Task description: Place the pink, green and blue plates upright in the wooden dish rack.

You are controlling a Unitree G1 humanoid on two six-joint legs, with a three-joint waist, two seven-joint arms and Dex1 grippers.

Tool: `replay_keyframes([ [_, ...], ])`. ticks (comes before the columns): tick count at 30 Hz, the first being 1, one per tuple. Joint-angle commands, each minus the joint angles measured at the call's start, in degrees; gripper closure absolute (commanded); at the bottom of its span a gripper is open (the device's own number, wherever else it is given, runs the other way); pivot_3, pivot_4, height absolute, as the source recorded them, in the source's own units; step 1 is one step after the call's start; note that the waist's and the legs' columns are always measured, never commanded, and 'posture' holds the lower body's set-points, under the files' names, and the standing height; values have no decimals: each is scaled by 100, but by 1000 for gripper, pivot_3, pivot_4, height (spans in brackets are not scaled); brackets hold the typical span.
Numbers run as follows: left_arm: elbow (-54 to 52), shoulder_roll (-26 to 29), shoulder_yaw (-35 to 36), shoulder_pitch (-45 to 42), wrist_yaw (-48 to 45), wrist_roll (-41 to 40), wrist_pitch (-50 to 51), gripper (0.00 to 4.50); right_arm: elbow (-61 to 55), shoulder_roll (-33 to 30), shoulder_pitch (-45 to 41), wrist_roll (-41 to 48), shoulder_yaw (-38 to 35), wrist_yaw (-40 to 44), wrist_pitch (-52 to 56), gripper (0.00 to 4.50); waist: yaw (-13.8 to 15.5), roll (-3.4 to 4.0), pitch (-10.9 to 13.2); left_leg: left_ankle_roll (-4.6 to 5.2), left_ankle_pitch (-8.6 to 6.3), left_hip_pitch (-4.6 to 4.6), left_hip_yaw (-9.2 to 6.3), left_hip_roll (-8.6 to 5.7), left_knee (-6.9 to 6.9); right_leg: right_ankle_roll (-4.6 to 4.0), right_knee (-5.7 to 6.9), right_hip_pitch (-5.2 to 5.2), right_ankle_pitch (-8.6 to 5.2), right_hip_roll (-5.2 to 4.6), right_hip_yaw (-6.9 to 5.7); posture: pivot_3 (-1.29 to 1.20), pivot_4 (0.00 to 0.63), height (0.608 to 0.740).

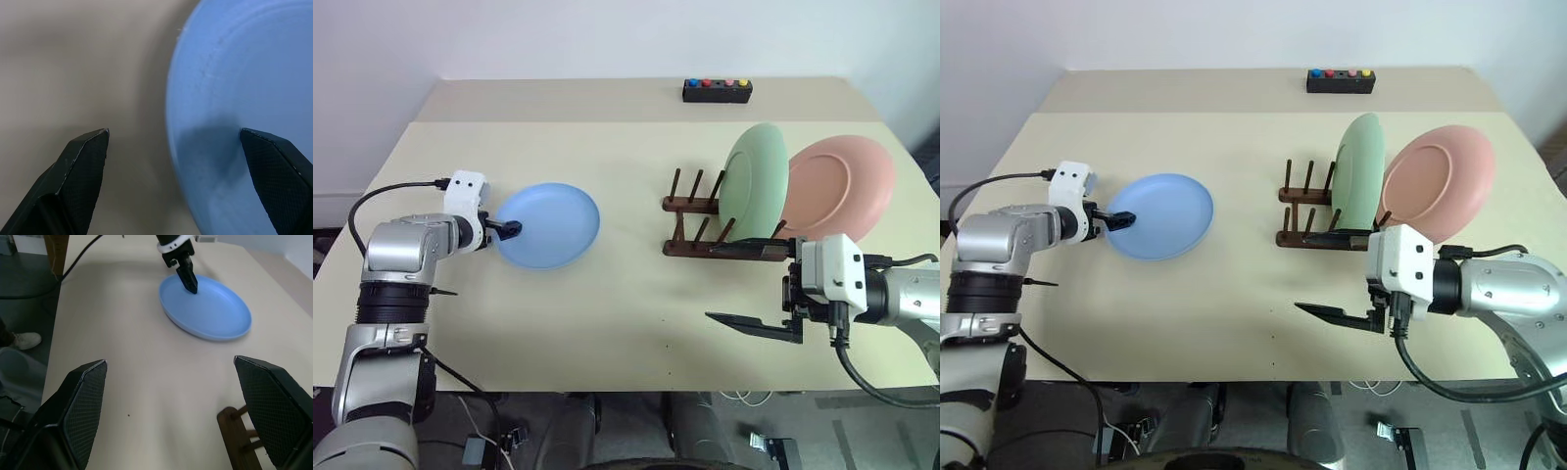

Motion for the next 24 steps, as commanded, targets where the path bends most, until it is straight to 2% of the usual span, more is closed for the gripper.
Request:
replay_keyframes([
  [1, 94, -82, 37, -82, 26, 55, -50, 381, -162, 49, 18, -17, -54, -56, -57, 253, 3, 0, 0, 0, 0, 0, 0, 0, 0, 0, 0, 0, 0, 0, 0, 0, 150, 740],
  [3, 89, -114, 34, -87, 18, 71, -97, 952, -166, 56, 23, -34, -50, -70, -50, 253, 2, 0, -1, 0, 0, 0, 0, 0, 0, 0, 0, 0, 0, 0, 0, 0, 150, 740],
  [10, -1, -240, 287, -80, 87, 10, -210, 4436, -146, 94, -3, -130, 0, -111, -50, 253, 1, 0, -3, 0, 0, 2, 0, 0, 0, 0, 3, 0, 0, 0, 0, 0, 150, 740],
  [13, -127, -349, 558, -21, 150, -91, -435, 4480, -70, 102, -82, -253, 55, -181, -66, 253, 9, -2, -4, -1, 1, 3, -2, 0, 4, 0, 4, 5, 0, -1, -1, 0, 150, 740],
  [17, -857, -718, 1202, 115, -11, -624, -1118, 4480, 200, 165, -459, -657, 229, -475, -117, 253, 9, -5, -3, -2, 2, 2, -2, 0, 5, -1, 3, 3, 1, -2, -1, 0, 150, 740],
  [24, -1938, -1185, 1324, -124, 334, -960, -1458, 4480, 609, 373, -1440, -1894, 889, -976, -733, 253, 0, -8, -1, -6, 3, -5, -1, 0, -1, -2, 3, -10, 2, -3, -1, 0, 150, 740],
])
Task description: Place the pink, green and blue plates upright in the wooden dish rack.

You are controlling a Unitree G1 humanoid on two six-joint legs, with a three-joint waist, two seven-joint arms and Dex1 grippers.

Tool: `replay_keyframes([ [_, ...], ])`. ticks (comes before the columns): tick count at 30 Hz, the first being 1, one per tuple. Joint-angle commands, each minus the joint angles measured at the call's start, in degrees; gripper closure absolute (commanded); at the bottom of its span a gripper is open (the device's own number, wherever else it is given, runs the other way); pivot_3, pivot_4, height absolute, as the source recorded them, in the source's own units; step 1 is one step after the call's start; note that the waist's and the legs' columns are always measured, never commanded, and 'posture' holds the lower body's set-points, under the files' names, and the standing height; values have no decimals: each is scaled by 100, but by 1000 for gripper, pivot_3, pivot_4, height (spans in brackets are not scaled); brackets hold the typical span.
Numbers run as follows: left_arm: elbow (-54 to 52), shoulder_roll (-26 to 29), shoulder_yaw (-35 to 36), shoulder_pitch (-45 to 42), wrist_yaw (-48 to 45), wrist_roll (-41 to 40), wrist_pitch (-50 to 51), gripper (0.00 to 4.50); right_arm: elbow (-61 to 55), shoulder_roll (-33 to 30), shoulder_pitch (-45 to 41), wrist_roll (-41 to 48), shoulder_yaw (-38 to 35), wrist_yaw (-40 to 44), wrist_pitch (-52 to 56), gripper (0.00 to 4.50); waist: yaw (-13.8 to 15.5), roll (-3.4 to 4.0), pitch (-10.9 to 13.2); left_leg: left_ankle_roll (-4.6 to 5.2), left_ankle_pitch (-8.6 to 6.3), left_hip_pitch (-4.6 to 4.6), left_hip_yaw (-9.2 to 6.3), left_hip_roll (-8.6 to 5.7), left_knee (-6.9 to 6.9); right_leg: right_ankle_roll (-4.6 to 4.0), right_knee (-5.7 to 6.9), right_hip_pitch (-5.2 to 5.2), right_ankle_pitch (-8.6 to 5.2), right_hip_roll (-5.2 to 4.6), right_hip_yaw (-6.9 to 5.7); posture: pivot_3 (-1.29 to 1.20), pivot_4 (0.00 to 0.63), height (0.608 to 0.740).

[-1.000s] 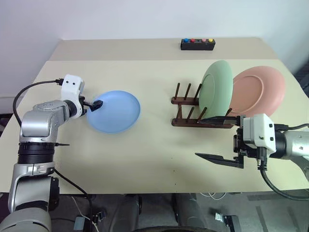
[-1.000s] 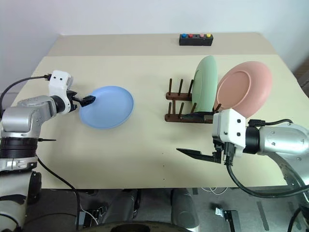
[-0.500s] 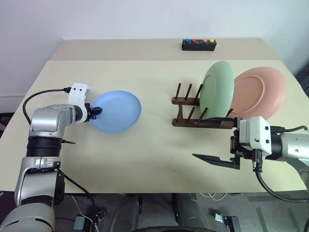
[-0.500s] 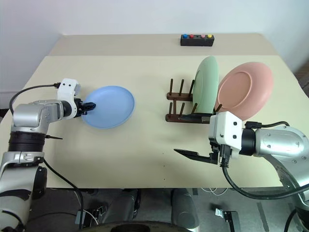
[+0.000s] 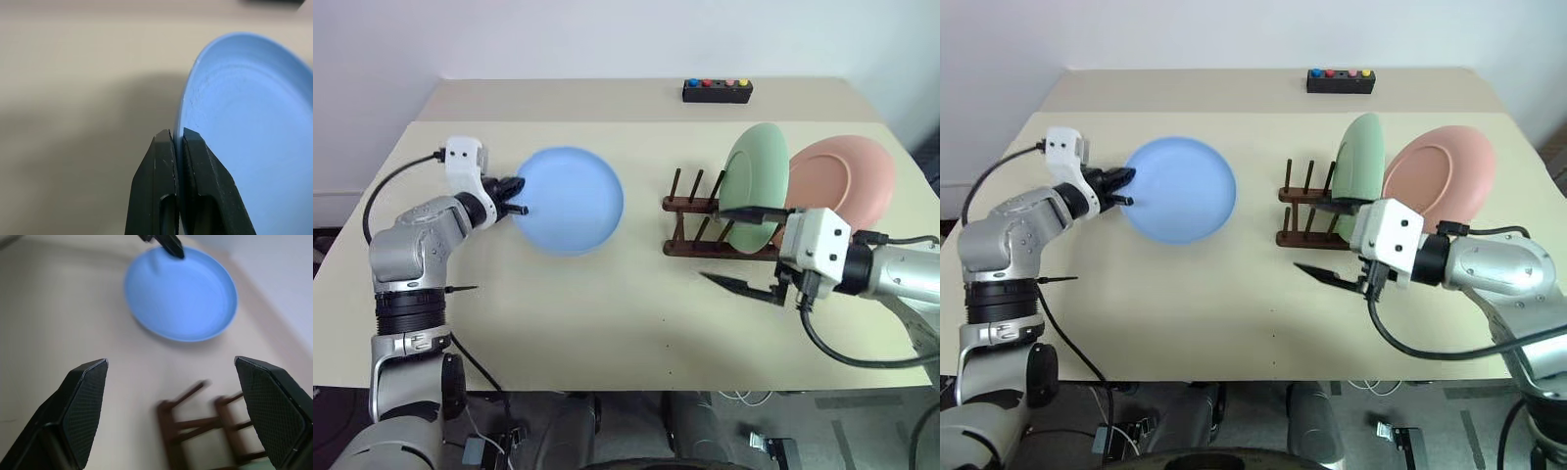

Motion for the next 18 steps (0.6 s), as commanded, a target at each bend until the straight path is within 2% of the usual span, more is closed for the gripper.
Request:
replay_keyframes([
  [1, -730, -332, 192, -401, 359, -296, -189, 4480, 90, 105, -454, -660, 292, -232, -454, 253, -1, -1, 0, 0, 0, -2, 0, 0, 1, 0, 0, -2, 0, 0, 0, 0, 150, 740],
  [10, -1350, -1321, -93, -1430, 1788, -291, 455, 4480, 733, 534, -1336, -2237, 1309, -654, -1213, 253, -7, -11, 5, -2, 1, -6, 1, -2, 4, 1, 1, -5, 2, 0, 1, 0, 150, 740],
  [18, -1892, -1643, -487, -1562, 2039, -340, 858, 4480, 1369, 1019, -1902, -3343, 1852, -981, -1853, 253, -27, -11, 5, -6, 4, -6, 3, -2, -3, 1, 4, -15, 4, 1, 3, 0, 150, 740],
])
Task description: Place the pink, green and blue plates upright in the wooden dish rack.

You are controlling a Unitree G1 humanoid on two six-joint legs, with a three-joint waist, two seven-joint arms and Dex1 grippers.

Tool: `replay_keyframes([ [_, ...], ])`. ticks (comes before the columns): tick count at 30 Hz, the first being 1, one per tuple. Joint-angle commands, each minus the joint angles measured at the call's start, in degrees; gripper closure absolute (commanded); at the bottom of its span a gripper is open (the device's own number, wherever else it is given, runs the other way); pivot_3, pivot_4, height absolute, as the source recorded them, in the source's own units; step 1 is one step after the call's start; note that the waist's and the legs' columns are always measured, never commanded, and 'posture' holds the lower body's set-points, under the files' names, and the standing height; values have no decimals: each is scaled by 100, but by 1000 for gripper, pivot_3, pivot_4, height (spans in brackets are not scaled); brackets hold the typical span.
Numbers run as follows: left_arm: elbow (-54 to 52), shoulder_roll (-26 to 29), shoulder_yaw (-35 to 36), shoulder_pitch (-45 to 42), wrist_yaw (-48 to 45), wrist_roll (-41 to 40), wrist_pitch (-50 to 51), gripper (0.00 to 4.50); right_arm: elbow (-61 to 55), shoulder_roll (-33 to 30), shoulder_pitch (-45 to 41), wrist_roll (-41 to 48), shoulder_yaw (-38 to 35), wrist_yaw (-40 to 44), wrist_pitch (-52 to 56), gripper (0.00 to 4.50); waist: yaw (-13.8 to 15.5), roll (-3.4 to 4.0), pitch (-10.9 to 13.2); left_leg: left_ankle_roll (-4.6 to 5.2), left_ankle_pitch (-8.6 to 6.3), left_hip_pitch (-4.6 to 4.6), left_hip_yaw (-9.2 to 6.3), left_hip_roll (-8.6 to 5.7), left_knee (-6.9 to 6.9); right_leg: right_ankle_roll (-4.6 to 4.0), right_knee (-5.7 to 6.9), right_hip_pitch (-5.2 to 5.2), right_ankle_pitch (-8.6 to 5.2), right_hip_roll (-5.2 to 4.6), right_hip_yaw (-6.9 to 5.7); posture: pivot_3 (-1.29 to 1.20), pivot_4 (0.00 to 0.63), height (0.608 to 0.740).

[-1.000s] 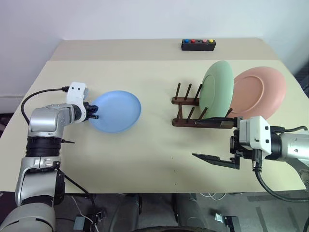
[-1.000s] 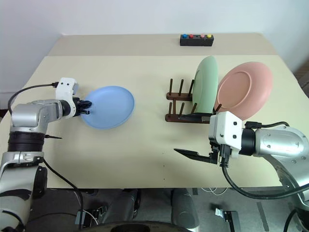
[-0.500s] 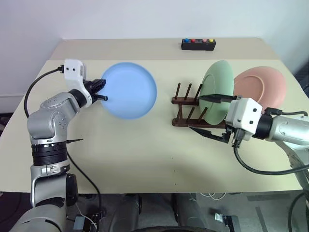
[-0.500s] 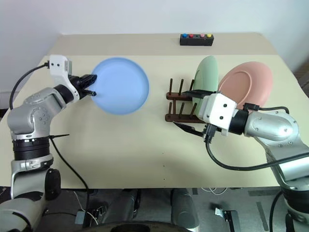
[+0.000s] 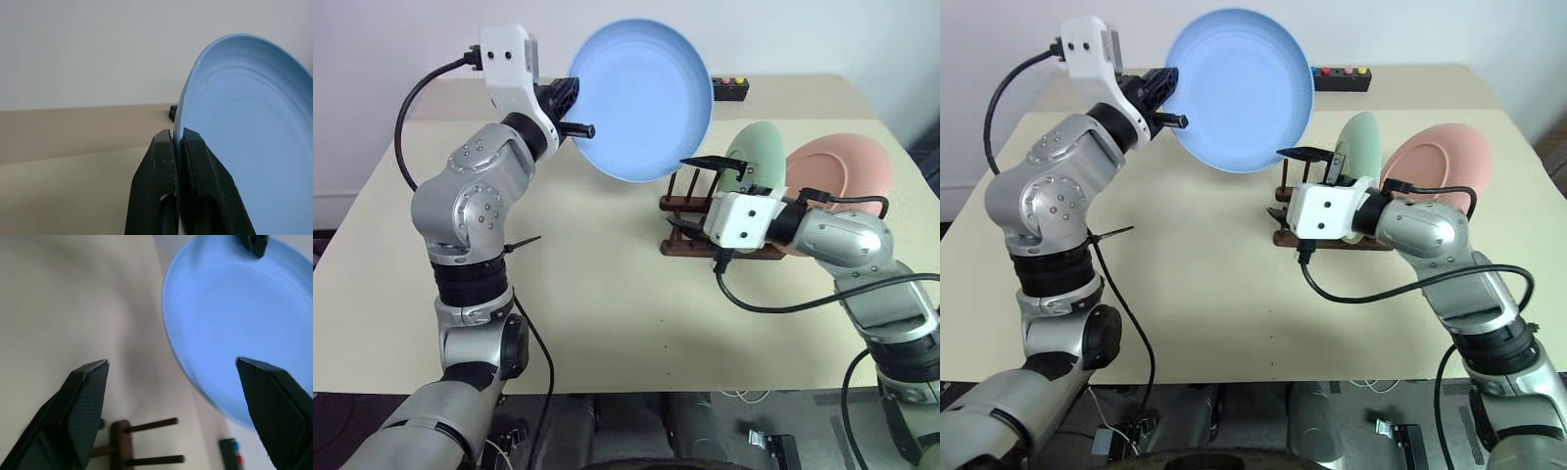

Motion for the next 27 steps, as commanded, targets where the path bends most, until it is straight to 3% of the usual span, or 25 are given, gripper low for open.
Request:
replay_keyframes([
  [1, -379, -38, -137, -98, 62, -66, 89, 4480, 131, 117, -178, -394, 96, -144, -355, 253, 9, 0, 0, 0, 0, 0, 0, 0, 1, 0, 1, 0, 0, 0, 0, 0, 150, 740],
  [4, -476, -137, -143, -76, 108, -136, 187, 4480, 253, 202, -196, -523, 118, -150, -465, 253, 16, 0, 0, 0, 0, -1, 0, -1, 3, 0, 1, 2, 0, 0, 0, 0, 150, 740],
  [7, -518, -153, -160, -32, 99, -150, 230, 4500, 305, 262, -175, -534, 111, -71, -525, 1130, 15, 0, 0, -1, 0, -1, 0, -1, 3, 0, 1, 2, 0, 0, 0, 0, 150, 740],
  [13, -507, -138, -171, 18, 66, -135, 260, 4500, 282, 320, -139, -510, 91, -9, -547, 4187, 5, 0, 0, -1, 0, 0, 0, -1, 2, -1, 1, 1, 0, 0, 0, 0, 150, 740],
  [14, -505, -137, -171, 18, 63, -136, 263, 4500, 275, 328, -136, -513, 91, 1, -547, 4466, 8, 0, 0, -1, 0, 0, 0, -1, 2, -1, 1, 1, 1, 0, 0, 0, 150, 740],
  [27, -418, -228, 97, -17, 31, -381, 182, 4500, 276, 369, -106, -663, 59, -5, -631, 4466, 10, 0, 0, -1, 0, -1, 0, -1, 2, -1, 1, 2, 1, 0, 1, 0, 150, 740],
])
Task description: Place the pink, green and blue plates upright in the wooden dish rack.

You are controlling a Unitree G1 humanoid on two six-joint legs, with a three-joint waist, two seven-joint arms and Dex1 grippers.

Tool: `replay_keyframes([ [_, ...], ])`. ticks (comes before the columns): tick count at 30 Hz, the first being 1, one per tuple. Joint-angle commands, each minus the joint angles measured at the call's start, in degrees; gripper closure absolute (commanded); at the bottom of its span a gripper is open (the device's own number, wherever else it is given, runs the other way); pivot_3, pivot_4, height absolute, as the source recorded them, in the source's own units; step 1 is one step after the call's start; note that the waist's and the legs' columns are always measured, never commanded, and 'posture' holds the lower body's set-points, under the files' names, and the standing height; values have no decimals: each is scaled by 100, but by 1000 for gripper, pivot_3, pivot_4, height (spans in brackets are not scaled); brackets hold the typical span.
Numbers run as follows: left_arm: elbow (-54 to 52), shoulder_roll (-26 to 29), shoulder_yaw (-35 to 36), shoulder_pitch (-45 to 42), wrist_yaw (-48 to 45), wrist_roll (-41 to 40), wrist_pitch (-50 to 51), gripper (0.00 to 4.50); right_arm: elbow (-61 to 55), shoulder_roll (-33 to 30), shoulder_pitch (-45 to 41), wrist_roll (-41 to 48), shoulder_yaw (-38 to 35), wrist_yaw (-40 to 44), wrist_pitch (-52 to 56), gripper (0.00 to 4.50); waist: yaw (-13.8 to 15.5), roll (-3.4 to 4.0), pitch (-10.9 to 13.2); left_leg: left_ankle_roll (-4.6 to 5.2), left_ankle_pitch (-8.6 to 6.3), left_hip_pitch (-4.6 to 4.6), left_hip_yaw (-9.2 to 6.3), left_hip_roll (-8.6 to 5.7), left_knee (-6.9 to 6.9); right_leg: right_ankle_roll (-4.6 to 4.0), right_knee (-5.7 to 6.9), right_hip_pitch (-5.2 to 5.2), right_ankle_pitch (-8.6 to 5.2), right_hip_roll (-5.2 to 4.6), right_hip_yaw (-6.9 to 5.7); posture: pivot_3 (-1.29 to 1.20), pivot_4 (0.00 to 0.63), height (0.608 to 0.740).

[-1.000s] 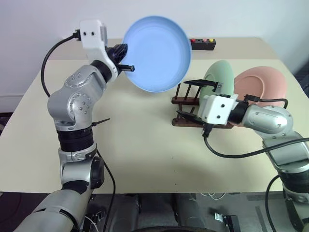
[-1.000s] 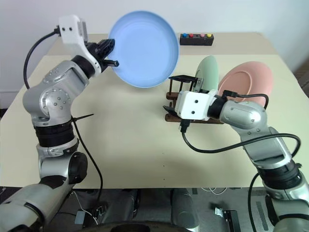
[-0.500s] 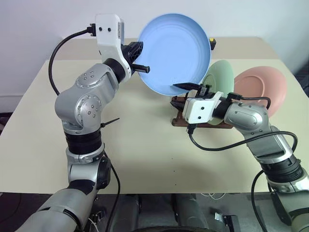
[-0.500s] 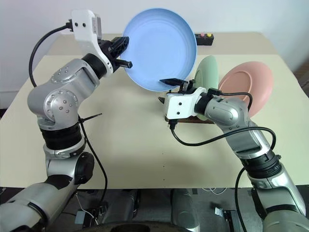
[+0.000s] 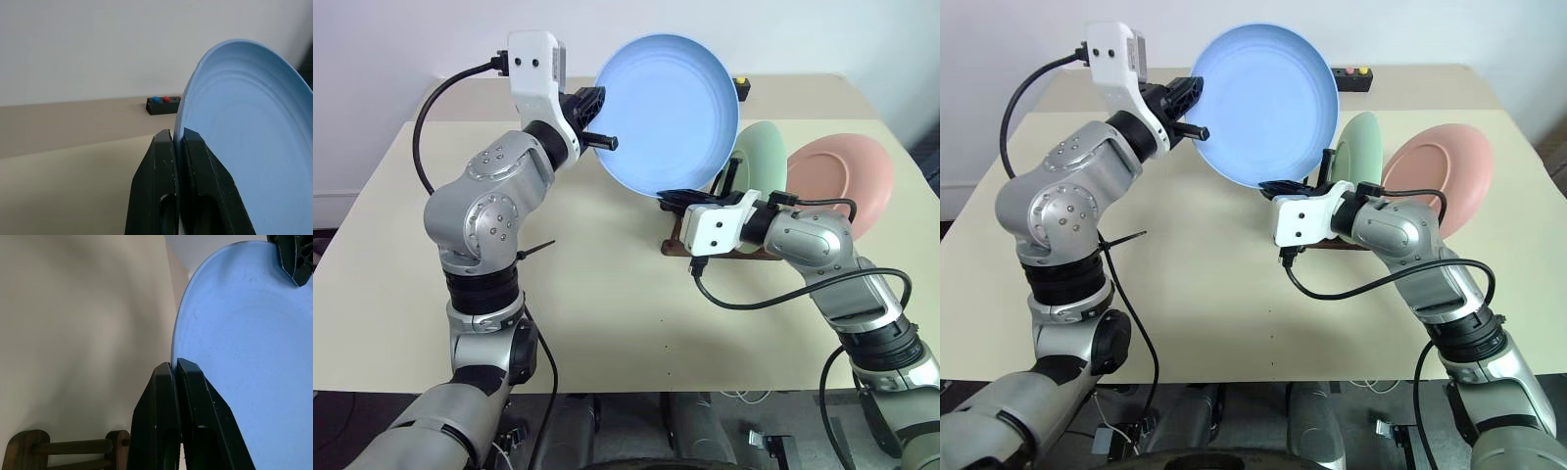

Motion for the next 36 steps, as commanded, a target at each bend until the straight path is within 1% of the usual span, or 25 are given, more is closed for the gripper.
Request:
replay_keyframes([
  [1, -102, -43, 253, -98, -35, -219, -150, 4500, -115, 46, -58, -41, -191, -114, -133, 4466, 0, 0, 0, 0, 0, 0, 0, 0, 0, 0, 0, 0, 0, 0, 0, 0, 150, 740],
  [7, -164, -67, 371, -97, -28, -396, -222, 4500, -49, 36, -73, -149, -192, -152, -240, 4466, 1, 0, 0, 0, 0, 0, 0, 0, 0, 0, 0, 0, 0, 0, 0, 0, 150, 740],
  [9, -159, -103, 554, -122, -38, -554, -291, 4500, -37, 43, -75, -166, -198, -163, -273, 4466, -1, 0, 0, 0, 0, 0, 0, 0, 0, 0, 0, 0, 0, 0, 0, 0, 150, 740],
  [12, -188, -124, 802, -158, -132, -849, -481, 3484, -4, 43, -88, -176, -201, -178, -328, 4500, -3, 0, 0, 0, 0, 0, 0, 0, 0, 0, 0, -1, 0, 0, 0, 0, 150, 740],
  [16, -191, -115, 1123, -217, -171, -1257, -793, 1545, 52, 34, -113, -205, -201, -194, -454, 4500, -1, 0, 0, -1, 1, 0, 0, 0, 0, -1, 0, -1, 0, 0, 0, 0, 150, 740],
  [18, -176, -74, 1327, -246, -195, -1456, -1017, 428, 81, 19, -132, -222, -202, -198, -563, 4500, 1, 0, 0, -1, 1, 0, 0, 0, 0, -1, 0, 0, 0, 0, 0, 0, 150, 740],
  [19, -127, -15, 1445, -270, -188, -1510, -1156, 41, 101, 5, -142, -231, -204, -200, -653, 4500, 1, 0, 0, -1, 1, 0, 0, 0, 1, -1, 0, 0, 0, 0, 0, 0, 150, 740],
  [22, 85, 155, 1725, -324, -84, -1642, -1474, 41, 156, -26, -168, -244, -219, -200, -879, 4500, -8, 0, 0, -2, 1, 0, 0, 0, 0, -1, 0, -1, 0, 0, 0, 0, 150, 740],
  [24, 319, 486, 1802, -219, -164, -1494, -1656, 41, 215, -35, -222, -228, -261, -232, -1055, 4500, -12, 0, 0, -2, 1, 1, 0, 0, 0, -1, 0, 0, 1, 0, 0, 0, 150, 740],
  [25, 456, 734, 1764, -57, -295, -1319, -1770, 41, 264, -36, -284, -210, -295, -262, -1168, 4500, -19, 0, 0, -2, 1, 1, 1, 0, 1, -1, 1, 0, 1, 0, 1, 0, 150, 740],
  [27, 648, 1074, 1635, 213, -496, -1080, -1967, 41, 353, -31, -376, -180, -341, -301, -1333, 4500, -31, 3, -2, -2, 1, 4, 3, 0, -4, -1, 1, -1, 1, 1, 2, 0, 150, 740],
  [29, 819, 1381, 1404, 661, -864, -811, -2215, 41, 439, 2, -469, -65, -411, -311, -1430, 4500, -30, 3, -2, -1, 1, 5, 3, 1, -6, -1, 1, -1, 1, 2, 2, 0, 150, 740],
  [31, 820, 1632, 1037, 1231, -1427, -497, -2670, 41, 427, 162, -551, 373, -551, -267, -1289, 4500, -20, 3, -2, -1, 1, 5, 3, 1, -6, -2, 1, 0, 1, 1, 3, 0, 150, 740],
  [33, 490, 1850, 569, 2018, -2220, -338, -3079, 41, 148, 514, -676, 1368, -807, -169, -492, 4500, -22, 2, -2, -1, 1, 3, 2, 1, -7, -2, 0, 0, 1, 1, 3, 0, 150, 740],
  [35, 264, 2038, 201, 2488, -2651, -281, -3098, 41, -146, 750, -712, 2183, -1012, -90, 273, 4500, -8, 1, -1, -1, 1, 2, 2, 2, -8, -4, 0, -2, 2, 0, 3, 0, 150, 740],
  [36, 209, 2103, 89, 2595, -2752, -230, -3131, 41, -248, 800, -711, 2402, -1076, -74, 521, 4500, 13, 1, -1, -1, 1, -1, -1, 3, -7, -5, 0, -3, 2, 0, 3, 0, 150, 740],
])
